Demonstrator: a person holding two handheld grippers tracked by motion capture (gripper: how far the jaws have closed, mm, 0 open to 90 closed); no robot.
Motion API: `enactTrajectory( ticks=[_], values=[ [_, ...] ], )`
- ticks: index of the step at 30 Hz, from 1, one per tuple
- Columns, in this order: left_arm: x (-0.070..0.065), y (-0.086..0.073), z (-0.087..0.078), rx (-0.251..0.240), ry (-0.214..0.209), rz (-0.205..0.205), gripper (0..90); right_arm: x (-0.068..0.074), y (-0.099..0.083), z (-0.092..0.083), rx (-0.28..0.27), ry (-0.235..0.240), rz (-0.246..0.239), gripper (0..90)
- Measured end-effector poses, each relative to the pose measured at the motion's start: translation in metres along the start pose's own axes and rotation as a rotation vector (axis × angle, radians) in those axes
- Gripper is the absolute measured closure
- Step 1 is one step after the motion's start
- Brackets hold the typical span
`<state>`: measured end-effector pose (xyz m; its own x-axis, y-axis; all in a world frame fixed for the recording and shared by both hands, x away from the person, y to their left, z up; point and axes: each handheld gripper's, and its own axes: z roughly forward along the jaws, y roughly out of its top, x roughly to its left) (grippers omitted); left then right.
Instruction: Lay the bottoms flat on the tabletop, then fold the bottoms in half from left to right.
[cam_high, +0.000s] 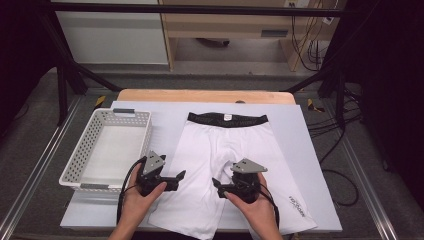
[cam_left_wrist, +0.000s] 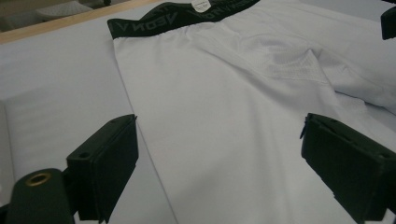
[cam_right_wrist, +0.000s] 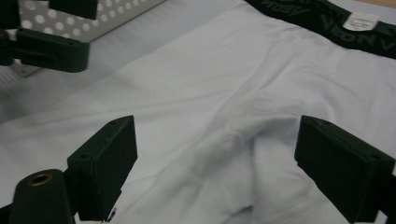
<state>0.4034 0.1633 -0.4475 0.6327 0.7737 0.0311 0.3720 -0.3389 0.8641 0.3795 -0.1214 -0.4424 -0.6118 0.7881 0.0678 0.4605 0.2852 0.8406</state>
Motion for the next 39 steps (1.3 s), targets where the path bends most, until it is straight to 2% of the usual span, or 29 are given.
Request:
enactTrajectory(
  ticks=[5, 10, 13, 28, 31, 34, 36, 39],
  values=[
    [0.001, 0.000, 0.003, 0.008, 0.010, 0.014, 10.1, 0.023, 0.001, 0.009, 0.030, 0.042, -0.066, 13.6],
    [-0.001, 0.002, 0.001, 0.005, 0.029, 0.023, 10.1, 0.038, 0.000, 0.015, 0.042, 0.055, -0.094, 13.8],
    [0.001, 0.001, 0.001, 0.008, 0.032, 0.014, 9.8, 0.047, 0.000, 0.018, 0.056, 0.067, -0.114, 14.3],
    [0.008, -0.001, 0.008, 0.011, 0.031, -0.015, 9.5, 0.075, -0.004, 0.030, 0.105, 0.138, -0.167, 22.1],
    [0.011, -0.001, 0.008, 0.014, 0.040, -0.026, 9.5, 0.080, -0.004, 0.033, 0.109, 0.160, -0.155, 25.4],
    [0.015, 0.001, 0.008, 0.016, 0.037, -0.030, 9.5, 0.087, -0.007, 0.037, 0.132, 0.164, -0.172, 26.6],
    [0.015, 0.001, 0.009, 0.015, 0.035, -0.038, 9.5, 0.090, -0.009, 0.040, 0.140, 0.185, -0.157, 27.9],
    [0.012, 0.000, 0.010, 0.021, 0.033, -0.029, 9.5, 0.099, -0.010, 0.043, 0.154, 0.209, -0.169, 27.9]
  ],
)
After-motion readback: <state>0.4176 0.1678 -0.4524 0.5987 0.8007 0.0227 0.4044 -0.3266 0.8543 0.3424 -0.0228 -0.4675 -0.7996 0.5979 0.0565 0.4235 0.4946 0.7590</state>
